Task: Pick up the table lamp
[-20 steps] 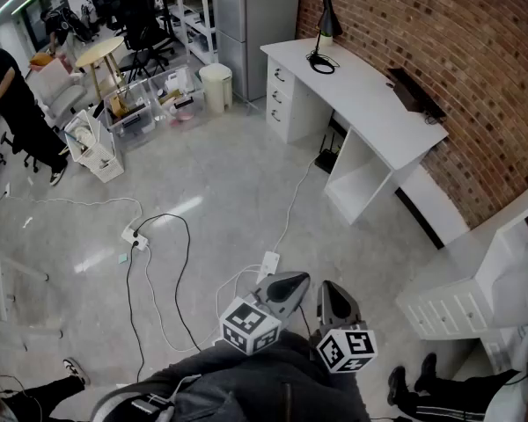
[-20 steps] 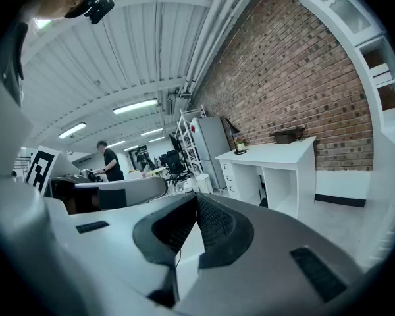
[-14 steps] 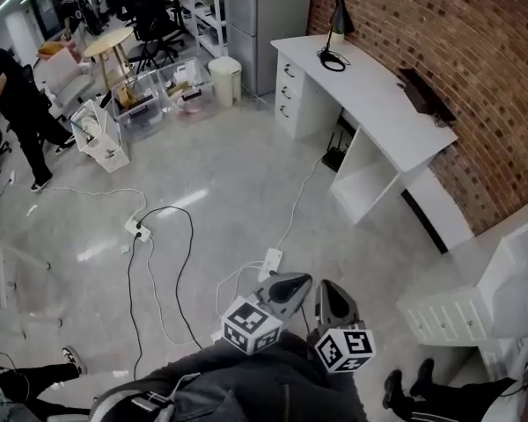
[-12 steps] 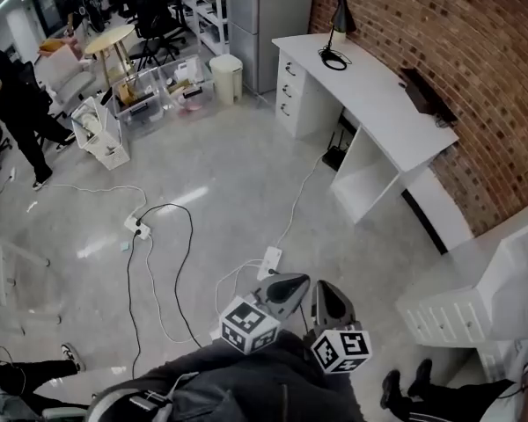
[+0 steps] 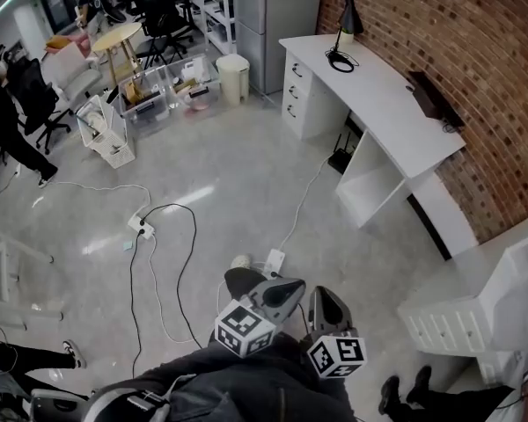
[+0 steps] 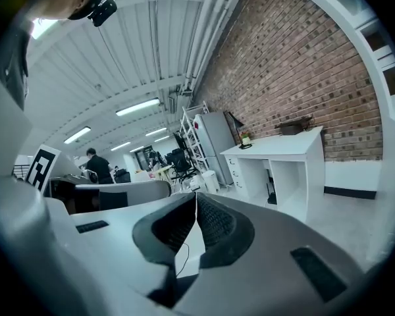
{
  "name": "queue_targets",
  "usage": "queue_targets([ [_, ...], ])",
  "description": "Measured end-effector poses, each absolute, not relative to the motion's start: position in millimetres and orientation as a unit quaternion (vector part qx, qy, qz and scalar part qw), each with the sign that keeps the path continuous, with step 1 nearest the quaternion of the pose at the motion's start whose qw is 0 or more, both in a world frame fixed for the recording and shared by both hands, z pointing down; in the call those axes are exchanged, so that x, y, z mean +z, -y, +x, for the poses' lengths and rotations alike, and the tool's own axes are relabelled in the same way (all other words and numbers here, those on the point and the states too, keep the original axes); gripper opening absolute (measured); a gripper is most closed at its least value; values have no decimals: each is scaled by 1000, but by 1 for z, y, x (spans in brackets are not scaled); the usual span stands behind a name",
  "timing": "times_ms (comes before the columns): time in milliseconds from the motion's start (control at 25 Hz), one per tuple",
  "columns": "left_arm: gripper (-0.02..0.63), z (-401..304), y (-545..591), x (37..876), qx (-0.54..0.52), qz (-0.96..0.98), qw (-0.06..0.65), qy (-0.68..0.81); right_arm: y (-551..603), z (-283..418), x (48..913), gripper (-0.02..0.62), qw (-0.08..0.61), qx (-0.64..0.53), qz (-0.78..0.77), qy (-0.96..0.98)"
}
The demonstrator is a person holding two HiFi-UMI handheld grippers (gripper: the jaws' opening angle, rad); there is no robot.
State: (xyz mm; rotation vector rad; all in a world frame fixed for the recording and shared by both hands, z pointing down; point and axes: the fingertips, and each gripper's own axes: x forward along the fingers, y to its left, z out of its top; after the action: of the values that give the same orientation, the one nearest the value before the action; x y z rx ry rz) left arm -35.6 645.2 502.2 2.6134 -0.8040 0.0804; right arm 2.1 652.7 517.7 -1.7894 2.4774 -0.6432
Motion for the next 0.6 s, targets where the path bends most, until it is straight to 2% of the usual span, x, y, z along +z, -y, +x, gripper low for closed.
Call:
queue_targets([
  [600,2,-41,-552,494,21,939,193,284,-553,0,510,11,9,-204,-587,-783],
])
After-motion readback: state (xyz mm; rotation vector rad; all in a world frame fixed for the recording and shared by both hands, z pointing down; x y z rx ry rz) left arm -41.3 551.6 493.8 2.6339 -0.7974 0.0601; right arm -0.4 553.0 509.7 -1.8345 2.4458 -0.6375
